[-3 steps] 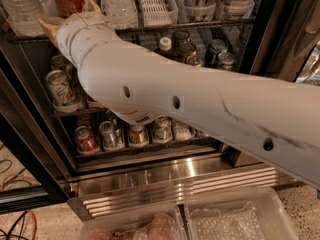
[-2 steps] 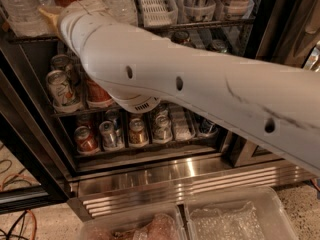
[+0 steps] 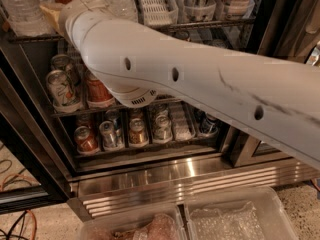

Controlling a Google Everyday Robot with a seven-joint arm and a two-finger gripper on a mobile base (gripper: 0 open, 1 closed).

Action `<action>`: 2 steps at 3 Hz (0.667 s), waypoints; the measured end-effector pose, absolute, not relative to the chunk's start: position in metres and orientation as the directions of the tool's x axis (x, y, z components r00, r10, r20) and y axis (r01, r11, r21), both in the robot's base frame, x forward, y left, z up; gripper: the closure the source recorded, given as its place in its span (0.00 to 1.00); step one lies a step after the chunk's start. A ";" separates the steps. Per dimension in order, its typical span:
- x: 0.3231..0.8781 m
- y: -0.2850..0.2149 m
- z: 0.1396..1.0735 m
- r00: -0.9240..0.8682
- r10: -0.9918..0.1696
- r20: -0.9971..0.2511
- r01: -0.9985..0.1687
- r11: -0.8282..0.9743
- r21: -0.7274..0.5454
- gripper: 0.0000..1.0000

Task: Pick coke can from top shelf of fridge

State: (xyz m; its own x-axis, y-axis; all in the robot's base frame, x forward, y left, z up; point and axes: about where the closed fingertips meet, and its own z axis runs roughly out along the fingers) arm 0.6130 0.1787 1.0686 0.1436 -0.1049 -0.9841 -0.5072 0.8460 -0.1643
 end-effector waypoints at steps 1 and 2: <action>0.618 0.184 1.065 0.134 -0.097 -0.986 -0.512 0.845 -0.153 0.32; 0.623 0.188 1.061 0.130 -0.102 -0.986 -0.514 0.843 -0.156 0.51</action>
Offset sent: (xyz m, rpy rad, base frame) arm 0.0204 0.0135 -0.0181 -0.0078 0.0299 0.0043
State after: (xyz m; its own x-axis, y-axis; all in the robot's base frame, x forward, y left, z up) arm 0.6227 0.1880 1.0611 0.1303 -0.1025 -0.9862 -0.5141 0.8435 -0.1556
